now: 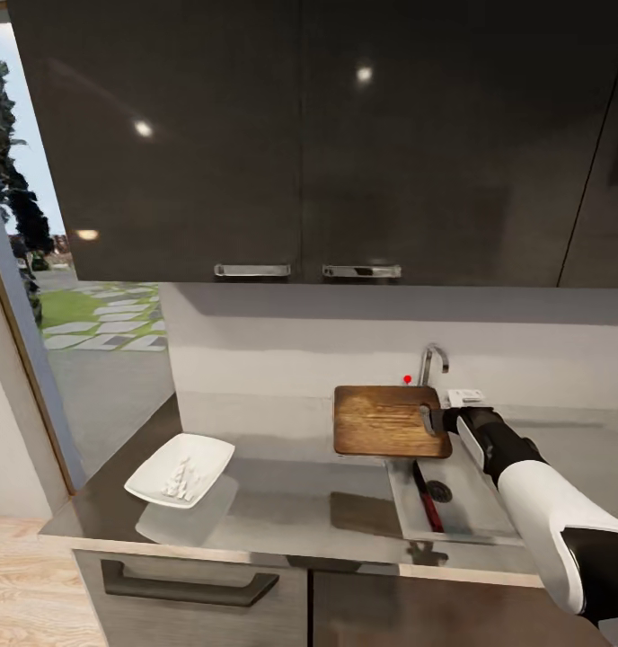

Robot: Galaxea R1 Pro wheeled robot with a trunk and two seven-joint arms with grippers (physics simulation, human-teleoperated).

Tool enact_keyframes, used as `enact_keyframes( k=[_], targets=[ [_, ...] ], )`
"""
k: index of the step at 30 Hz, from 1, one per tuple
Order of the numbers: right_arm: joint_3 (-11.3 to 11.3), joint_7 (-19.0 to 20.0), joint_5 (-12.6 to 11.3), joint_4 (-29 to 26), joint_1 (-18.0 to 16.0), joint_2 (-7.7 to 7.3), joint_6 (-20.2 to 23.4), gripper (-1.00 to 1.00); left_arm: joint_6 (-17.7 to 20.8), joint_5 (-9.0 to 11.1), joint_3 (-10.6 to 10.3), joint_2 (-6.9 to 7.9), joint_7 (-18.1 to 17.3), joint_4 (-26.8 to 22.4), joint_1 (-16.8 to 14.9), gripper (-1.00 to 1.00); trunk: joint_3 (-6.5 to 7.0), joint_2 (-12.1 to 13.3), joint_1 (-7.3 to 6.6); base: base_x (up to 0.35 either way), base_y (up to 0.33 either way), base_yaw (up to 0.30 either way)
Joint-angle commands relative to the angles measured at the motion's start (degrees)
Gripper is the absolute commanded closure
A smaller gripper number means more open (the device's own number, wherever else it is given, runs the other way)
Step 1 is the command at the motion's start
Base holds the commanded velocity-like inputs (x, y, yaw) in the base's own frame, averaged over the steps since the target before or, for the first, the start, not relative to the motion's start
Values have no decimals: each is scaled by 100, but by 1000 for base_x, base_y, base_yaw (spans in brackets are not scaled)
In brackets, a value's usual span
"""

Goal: In the kitchen, take the Vidalia onion out of the sink, dice it on the chopping board with the paring knife, put the diced onion into the bowl on the countertop, then place both the paring knife and the chopping board into the sink.

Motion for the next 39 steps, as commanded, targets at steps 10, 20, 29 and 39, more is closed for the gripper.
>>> enact_keyframes(
  k=[10, 20, 29, 39],
  targets=[
    [-496, -716, -256, 186, 2, 69, -357, 100, -29, 39, -48, -4, 1, 19, -6, -100, -2, -3, 2, -22, 0, 0],
    [-558, -1235, -272, 242, 2, 199, -501, 100, -29, 39, -48, -5, 1, 19, -6, -100, -2, -3, 2, -151, 0, 0],
    [-707, -2321, -1328, 444, 2, 226, -1055, 100, -29, 39, -48, -4, 1, 19, -6, -100, -2, -3, 2, -10, 0, 0],
    [-732, -3866, -2408, 554, 2, 679, -1630, 100, -29, 39, -48, -4, 1, 19, -6, -100, -2, -3, 2, 0, 0, 0]
  ],
)
